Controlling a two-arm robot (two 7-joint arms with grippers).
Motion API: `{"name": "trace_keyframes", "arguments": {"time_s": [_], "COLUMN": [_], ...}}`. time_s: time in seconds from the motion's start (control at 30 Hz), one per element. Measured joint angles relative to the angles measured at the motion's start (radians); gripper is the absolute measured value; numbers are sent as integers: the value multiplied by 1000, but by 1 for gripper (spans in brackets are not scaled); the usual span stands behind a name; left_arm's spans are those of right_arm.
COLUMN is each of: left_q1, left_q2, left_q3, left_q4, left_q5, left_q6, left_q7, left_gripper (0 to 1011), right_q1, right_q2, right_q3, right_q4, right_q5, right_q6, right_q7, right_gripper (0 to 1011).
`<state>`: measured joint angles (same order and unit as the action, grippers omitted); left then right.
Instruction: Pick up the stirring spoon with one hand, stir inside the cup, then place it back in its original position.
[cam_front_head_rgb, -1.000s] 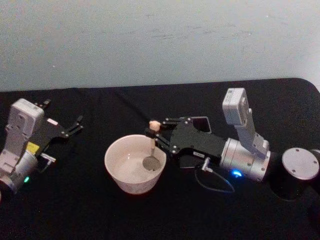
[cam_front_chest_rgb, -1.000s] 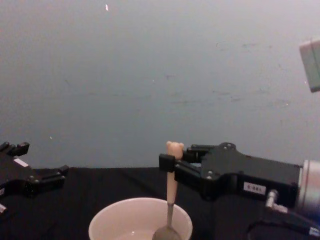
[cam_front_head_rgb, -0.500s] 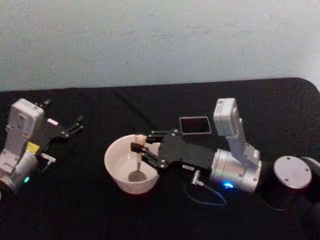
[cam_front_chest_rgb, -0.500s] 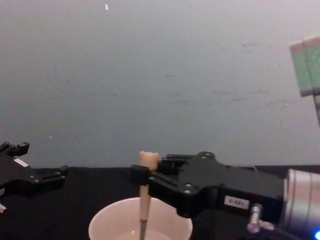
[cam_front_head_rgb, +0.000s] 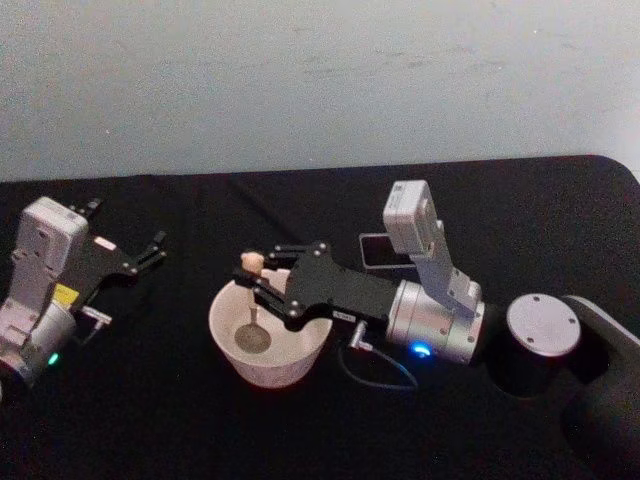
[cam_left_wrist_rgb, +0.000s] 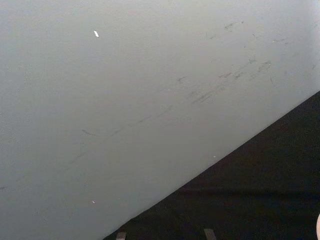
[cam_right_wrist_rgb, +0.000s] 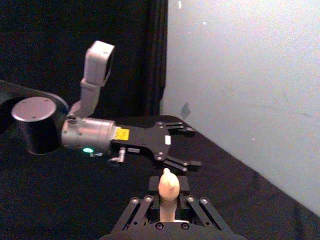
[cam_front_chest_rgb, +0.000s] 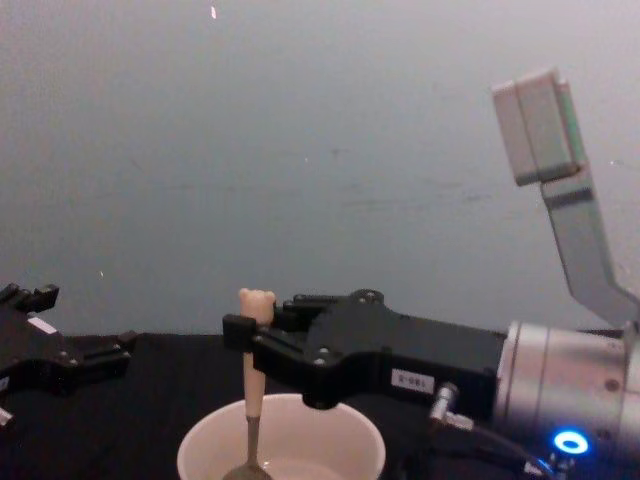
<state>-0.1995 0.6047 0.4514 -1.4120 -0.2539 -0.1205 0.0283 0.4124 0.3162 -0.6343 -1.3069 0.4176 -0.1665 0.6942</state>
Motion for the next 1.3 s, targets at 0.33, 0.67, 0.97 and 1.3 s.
{"name": "trace_keyframes", "arguments": {"time_s": [0.33,0.67,0.97,1.3], "left_q1": [0,0,0,0], "left_q2": [0,0,0,0], "left_q3": [0,0,0,0], "left_q4": [0,0,0,0], "left_q5": [0,0,0,0], "left_q6": [0,0,0,0], "left_q7": [0,0,0,0], "left_gripper": [1001,1002,1001,1001], "right_q1": [23,7,-31,-67], "right_q2": [-14,8,45,69], "right_q3": [19,49,72,78], "right_q4": [45,31,-14,-61], "right_q5": [-17,-12,-1,13], "right_q6": [-11,-8,-5,0], "right_q7": [-24,-32,-33,-26], "right_gripper": [211,211,211,211]}}
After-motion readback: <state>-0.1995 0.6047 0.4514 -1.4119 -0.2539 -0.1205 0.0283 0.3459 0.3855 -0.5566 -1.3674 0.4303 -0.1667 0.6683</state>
